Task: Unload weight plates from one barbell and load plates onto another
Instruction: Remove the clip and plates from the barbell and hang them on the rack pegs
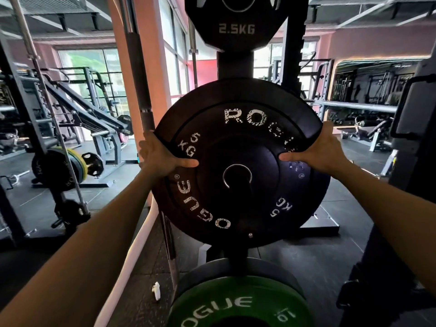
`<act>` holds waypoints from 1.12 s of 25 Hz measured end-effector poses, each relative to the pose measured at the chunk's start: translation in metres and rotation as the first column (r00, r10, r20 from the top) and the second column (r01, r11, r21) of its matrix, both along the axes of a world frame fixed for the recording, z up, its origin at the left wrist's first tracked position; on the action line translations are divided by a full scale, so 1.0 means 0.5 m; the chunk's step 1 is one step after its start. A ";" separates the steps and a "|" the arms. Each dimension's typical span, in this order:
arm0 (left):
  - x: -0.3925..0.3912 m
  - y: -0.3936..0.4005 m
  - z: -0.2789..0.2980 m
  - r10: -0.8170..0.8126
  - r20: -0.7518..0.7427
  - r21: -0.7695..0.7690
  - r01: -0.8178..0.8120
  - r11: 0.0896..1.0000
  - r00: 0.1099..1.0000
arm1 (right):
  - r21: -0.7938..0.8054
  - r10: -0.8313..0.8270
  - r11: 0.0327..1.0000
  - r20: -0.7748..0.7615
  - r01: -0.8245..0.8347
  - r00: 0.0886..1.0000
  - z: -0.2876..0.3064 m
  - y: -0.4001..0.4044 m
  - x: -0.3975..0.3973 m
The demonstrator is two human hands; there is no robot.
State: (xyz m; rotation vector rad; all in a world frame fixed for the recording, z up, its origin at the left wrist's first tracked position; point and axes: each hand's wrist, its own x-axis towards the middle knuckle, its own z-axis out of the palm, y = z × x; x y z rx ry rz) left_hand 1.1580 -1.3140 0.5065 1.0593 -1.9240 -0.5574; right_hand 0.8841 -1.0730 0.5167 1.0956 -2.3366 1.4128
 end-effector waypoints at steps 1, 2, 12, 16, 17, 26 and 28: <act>-0.005 -0.008 0.001 -0.008 -0.003 -0.006 0.008 1.000 1.000 | 0.008 -0.005 1.000 -0.002 0.005 1.000 0.001 -0.005 -0.007; -0.003 -0.008 0.003 -0.006 0.002 -0.017 0.006 1.000 1.000 | 0.015 -0.008 1.000 0.005 0.008 1.000 -0.001 -0.006 -0.011; 0.002 0.103 0.020 0.208 0.230 -0.048 -0.203 0.978 0.951 | 0.240 -0.116 0.962 -0.063 0.128 0.991 0.006 0.028 0.034; 0.041 0.143 0.045 0.082 0.273 -0.076 -0.064 0.995 0.959 | 0.310 -0.016 0.947 -0.218 0.085 0.976 0.041 0.092 0.044; 0.054 0.160 0.055 0.046 0.294 -0.086 -0.021 0.996 0.955 | 0.328 0.022 0.943 -0.242 0.061 0.970 0.051 0.111 0.053; 0.160 0.389 0.112 -0.067 0.325 -0.180 0.131 0.975 0.943 | 0.451 0.233 0.887 -0.264 -0.094 0.936 0.096 0.309 0.155; 0.182 0.443 0.121 -0.090 0.318 -0.165 0.148 0.975 0.944 | 0.464 0.263 0.878 -0.265 -0.116 0.927 0.101 0.350 0.172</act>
